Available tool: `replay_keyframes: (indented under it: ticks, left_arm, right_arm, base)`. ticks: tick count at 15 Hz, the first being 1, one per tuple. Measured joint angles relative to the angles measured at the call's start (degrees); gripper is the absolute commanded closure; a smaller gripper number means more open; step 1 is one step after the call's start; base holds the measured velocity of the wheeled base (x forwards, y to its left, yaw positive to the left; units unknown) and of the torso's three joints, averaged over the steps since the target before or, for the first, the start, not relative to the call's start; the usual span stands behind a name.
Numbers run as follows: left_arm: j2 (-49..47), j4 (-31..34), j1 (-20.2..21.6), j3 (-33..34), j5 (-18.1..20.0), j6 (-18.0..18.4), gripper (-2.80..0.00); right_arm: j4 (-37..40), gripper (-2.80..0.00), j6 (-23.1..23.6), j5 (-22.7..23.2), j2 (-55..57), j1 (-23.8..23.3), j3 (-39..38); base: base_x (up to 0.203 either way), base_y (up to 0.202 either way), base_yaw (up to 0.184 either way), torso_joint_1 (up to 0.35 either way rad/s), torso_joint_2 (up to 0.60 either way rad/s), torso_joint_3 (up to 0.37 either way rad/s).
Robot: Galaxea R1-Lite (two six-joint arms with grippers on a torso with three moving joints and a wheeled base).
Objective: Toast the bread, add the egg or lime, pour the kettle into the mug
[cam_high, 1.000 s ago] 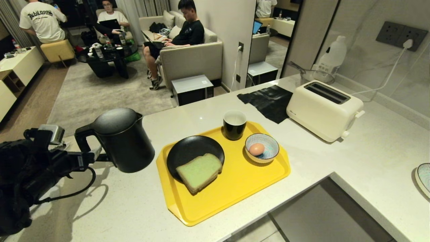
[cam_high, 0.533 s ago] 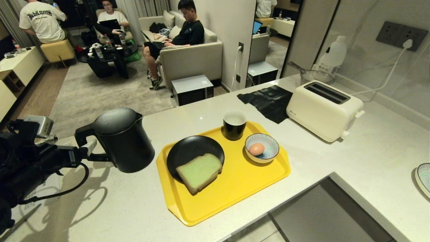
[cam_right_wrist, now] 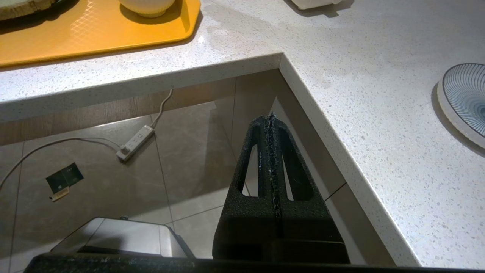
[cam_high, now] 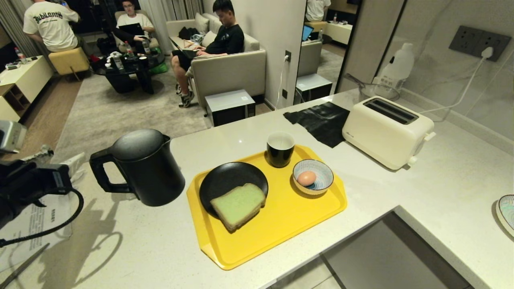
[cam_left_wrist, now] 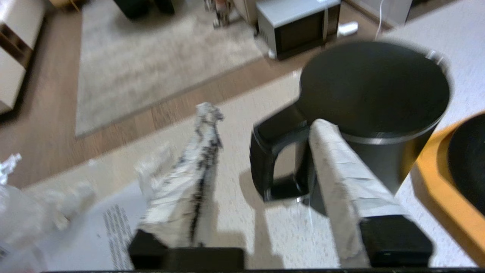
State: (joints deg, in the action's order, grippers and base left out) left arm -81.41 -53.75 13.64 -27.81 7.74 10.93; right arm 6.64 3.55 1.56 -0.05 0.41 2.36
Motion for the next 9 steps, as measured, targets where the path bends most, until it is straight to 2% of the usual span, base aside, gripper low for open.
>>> replay_keyframes:
  ticks: [5, 9]
  left_arm:
    - [9.0, -1.8, 0.0, -1.0, 0.5, 0.1, 0.0]
    - [17.0, -8.8, -1.1, -2.2, 3.3, -3.8, 0.0]
  right_arm:
    - [0.0, 0.0, 0.0, 0.0, 0.0, 0.0, 0.0]
    - [0.0, 0.0, 0.0, 0.0, 0.0, 0.0, 0.0]
  base:
    - [0.0, 0.0, 0.0, 0.0, 0.0, 0.0]
    - [0.0, 0.0, 0.0, 0.0, 0.0, 0.0]
